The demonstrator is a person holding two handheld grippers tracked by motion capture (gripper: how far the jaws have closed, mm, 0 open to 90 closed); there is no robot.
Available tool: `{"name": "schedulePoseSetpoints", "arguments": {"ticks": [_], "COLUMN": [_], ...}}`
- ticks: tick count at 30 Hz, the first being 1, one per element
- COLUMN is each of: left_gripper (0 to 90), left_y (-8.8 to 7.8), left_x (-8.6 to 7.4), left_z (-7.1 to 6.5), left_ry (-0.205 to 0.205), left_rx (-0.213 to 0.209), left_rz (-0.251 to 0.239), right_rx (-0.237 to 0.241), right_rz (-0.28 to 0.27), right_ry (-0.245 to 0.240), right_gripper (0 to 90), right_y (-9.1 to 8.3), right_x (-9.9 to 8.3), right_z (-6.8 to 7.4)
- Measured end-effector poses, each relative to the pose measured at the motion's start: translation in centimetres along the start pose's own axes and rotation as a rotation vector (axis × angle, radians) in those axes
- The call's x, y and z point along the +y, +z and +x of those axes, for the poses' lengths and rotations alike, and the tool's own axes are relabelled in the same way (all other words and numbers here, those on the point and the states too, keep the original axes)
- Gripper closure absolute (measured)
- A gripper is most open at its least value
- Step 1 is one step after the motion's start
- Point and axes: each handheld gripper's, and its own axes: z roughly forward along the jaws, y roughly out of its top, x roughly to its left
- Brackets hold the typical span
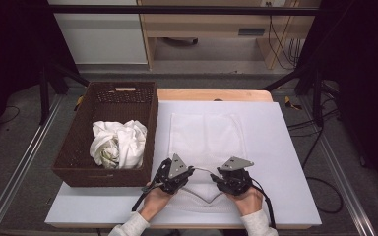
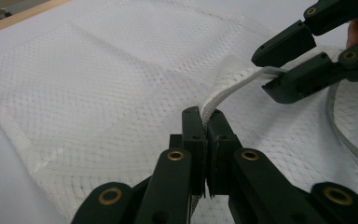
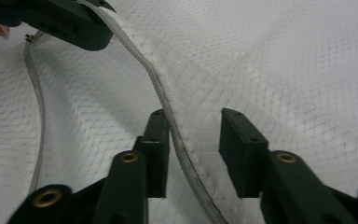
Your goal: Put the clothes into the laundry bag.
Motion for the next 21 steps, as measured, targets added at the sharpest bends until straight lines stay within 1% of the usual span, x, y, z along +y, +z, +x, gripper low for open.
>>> {"name": "schedulePoseSetpoints", "arguments": {"ticks": [1, 2, 3, 4, 5, 6, 8, 9, 10, 11, 12, 13, 14, 15, 16, 17, 18, 20, 21], "left_gripper": [86.5, 86.2, 85.8, 84.0, 81.8, 77.6, 68.7, 64.8, 62.6, 62.6, 62.7, 63.6, 66.9, 69.2, 73.0, 76.5, 79.3, 84.2, 85.9], "left_y": [0.0, 0.0, -0.1, -0.2, -0.3, -0.5, -1.1, -1.1, -1.7, -2.0, -3.1, -3.6, -4.0, -4.3, -4.5, -4.5, -4.6, -4.4, -4.4], "left_x": [0.0, -0.1, -0.1, -0.2, -0.2, -0.3, -0.4, -0.4, -0.4, -0.4, -0.4, -0.5, -0.7, -0.9, -1.3, -1.7, -2.2, -3.1, -3.1], "left_z": [0.0, -0.1, -0.2, -0.3, -0.4, -0.5, -0.7, -0.7, -0.8, -0.9, -1.1, -1.3, -1.5, -1.8, -2.1, -2.4, -2.6, -3.0, -3.0], "left_ry": [0.000, 0.007, 0.013, 0.015, 0.015, 0.018, 0.025, 0.025, 0.027, 0.027, 0.021, 0.026, 0.029, 0.022, 0.019, 0.020, 0.027, 0.020, 0.020], "left_rx": [-0.004, -0.004, -0.002, -0.008, -0.013, -0.014, -0.014, -0.014, -0.002, -0.001, 0.009, 0.013, 0.010, -0.006, -0.026, -0.036, -0.042, -0.055, -0.055], "left_rz": [0.003, 0.007, 0.002, -0.003, -0.007, -0.010, -0.017, -0.017, -0.020, -0.022, -0.028, -0.023, -0.017, -0.011, -0.005, 0.003, 0.014, 0.034, 0.034], "right_rx": [-0.004, -0.004, 0.011, 0.011, 0.010, 0.015, 0.002, 0.002, 0.005, 0.005, 0.004, 0.004, 0.002, 0.006, 0.006, 0.009, 0.008, 0.010, 0.011], "right_rz": [0.000, -0.001, -0.005, -0.011, -0.015, -0.009, -0.007, -0.007, -0.013, -0.013, -0.031, -0.040, -0.049, -0.060, -0.072, -0.077, -0.085, -0.105, -0.113], "right_ry": [-0.005, -0.001, 0.008, 0.020, 0.027, 0.034, 0.041, 0.041, 0.047, 0.047, 0.050, 0.048, 0.057, 0.058, 0.056, 0.056, 0.056, 0.058, 0.065], "right_gripper": [70.9, 76.6, 79.3, 81.7, 84.3, 86.8, 88.0, 88.0, 88.3, 88.3, 88.4, 88.5, 88.6, 88.7, 88.7, 88.7, 88.8, 88.8, 88.9], "right_y": [0.0, 0.0, 0.1, 0.0, 0.0, 0.0, -0.1, -0.1, -0.2, -0.2, -0.5, -0.6, -0.7, -0.8, -0.9, -1.0, -1.1, -1.4, -1.5], "right_x": [0.0, 0.0, 0.0, 0.0, 0.0, 0.0, 0.0, 0.0, 0.1, 0.1, 0.1, 0.2, 0.2, 0.3, 0.4, 0.4, 0.5, 0.7, 0.9], "right_z": [-0.1, -0.1, -0.2, -0.3, -0.4, -0.4, -0.5, -0.5, -0.6, -0.6, -0.6, -0.7, -0.6, -0.6, -0.7, -0.7, -0.6, -0.8, -0.8]}}
